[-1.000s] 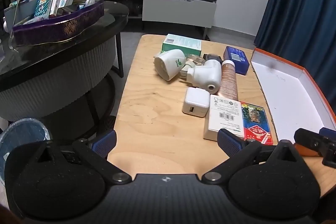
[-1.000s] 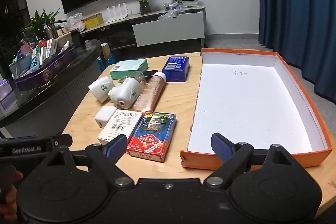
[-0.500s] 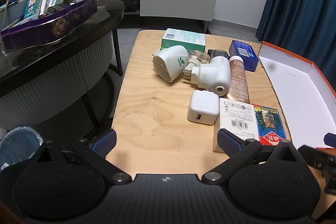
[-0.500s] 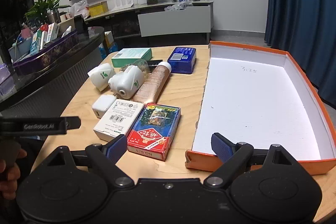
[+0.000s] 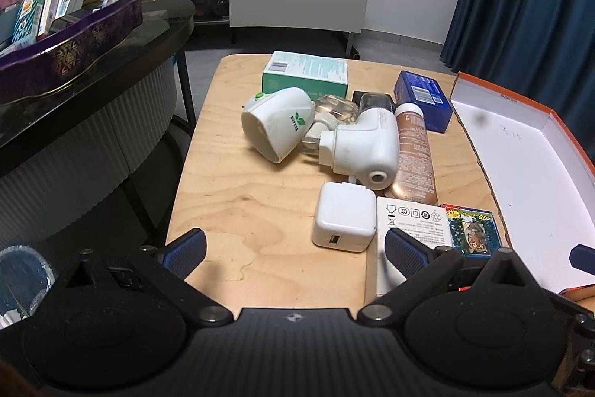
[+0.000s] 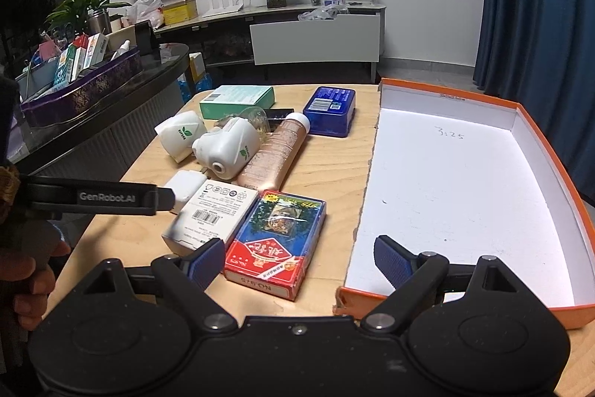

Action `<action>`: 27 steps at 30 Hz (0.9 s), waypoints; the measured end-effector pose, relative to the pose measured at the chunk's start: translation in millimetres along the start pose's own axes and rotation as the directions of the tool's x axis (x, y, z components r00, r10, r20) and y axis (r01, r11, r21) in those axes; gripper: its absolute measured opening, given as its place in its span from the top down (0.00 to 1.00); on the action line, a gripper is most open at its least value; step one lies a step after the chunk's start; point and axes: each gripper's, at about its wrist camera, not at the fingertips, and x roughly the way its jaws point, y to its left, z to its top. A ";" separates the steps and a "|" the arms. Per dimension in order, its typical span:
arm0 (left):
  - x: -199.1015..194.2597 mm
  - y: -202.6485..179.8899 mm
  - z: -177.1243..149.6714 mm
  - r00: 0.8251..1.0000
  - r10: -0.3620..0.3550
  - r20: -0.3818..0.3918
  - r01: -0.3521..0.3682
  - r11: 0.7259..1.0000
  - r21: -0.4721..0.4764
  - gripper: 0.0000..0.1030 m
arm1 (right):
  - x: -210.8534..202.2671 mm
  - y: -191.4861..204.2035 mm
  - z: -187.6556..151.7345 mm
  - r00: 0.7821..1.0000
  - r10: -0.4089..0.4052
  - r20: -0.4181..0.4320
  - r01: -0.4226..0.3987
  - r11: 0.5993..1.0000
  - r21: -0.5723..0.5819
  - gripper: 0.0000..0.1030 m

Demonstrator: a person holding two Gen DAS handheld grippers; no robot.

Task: Organize rigid objects
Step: 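Move both tools toward the white charger cube and the red card box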

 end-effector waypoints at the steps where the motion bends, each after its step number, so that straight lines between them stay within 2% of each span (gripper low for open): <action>1: 0.5 0.0 0.3 1.000 -0.001 -0.001 0.001 1.000 0.002 0.00 | 0.5 1.1 -0.3 1.000 0.000 0.000 0.000 1.000 -0.004 0.01; 10: 1.2 -2.2 -0.7 1.000 0.003 0.002 -0.003 1.000 0.030 0.00 | 2.3 4.6 -0.5 1.000 -0.001 -0.003 0.001 1.000 0.003 0.01; 27: 3.0 2.8 -0.1 1.000 0.002 0.008 -0.002 1.000 0.018 0.00 | 0.2 2.7 -1.2 1.000 -0.011 0.009 0.011 1.000 0.009 0.01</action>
